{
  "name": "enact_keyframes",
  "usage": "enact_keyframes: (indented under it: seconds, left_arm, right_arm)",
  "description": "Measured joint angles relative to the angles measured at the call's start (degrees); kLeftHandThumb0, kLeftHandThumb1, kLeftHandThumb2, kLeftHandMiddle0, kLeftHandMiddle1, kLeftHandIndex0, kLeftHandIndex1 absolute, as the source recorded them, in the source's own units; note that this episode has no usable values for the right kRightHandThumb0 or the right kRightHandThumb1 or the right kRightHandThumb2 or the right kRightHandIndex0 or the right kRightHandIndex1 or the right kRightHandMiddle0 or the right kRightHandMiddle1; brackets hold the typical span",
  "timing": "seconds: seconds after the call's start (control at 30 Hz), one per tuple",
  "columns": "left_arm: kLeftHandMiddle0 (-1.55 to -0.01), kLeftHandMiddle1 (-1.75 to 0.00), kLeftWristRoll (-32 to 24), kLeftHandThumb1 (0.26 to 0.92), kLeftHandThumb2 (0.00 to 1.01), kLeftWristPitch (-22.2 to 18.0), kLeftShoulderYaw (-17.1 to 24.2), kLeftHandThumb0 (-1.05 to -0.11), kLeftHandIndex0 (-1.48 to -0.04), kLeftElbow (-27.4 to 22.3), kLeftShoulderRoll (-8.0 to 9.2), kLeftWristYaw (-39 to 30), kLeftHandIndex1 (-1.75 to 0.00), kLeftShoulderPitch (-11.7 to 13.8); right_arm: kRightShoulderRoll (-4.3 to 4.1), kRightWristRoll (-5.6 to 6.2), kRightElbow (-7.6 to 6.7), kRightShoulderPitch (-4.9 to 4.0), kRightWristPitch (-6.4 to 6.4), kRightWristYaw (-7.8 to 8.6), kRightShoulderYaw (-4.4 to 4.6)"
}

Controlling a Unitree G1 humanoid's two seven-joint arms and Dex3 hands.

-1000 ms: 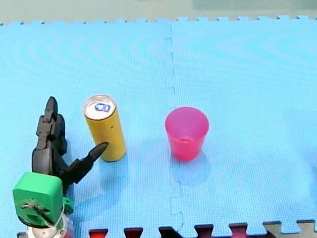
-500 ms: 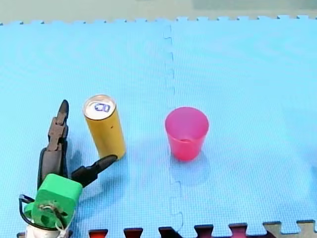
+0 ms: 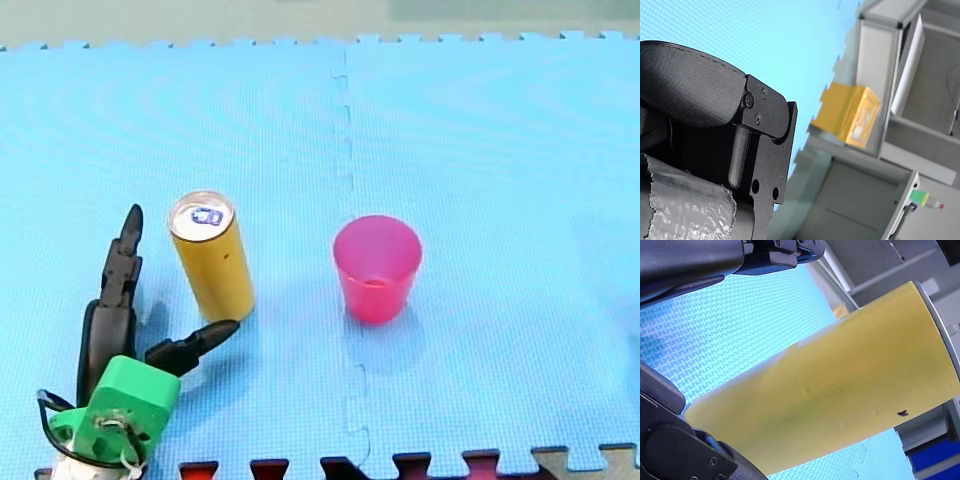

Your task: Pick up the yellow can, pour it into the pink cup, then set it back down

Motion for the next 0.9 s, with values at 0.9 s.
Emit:
enact_keyframes:
  seconds: [0.9]
  left_arm:
    - [-0.04, 0.0, -6.42, 0.574, 0.01, 0.78, 2.33, -0.862, -0.09, 0.4, -1.26, -6.02, 0.0, -3.06]
  right_arm:
    - [-0.06, -0.06, -0.01, -0.26, 0.31, -0.04, 0.26]
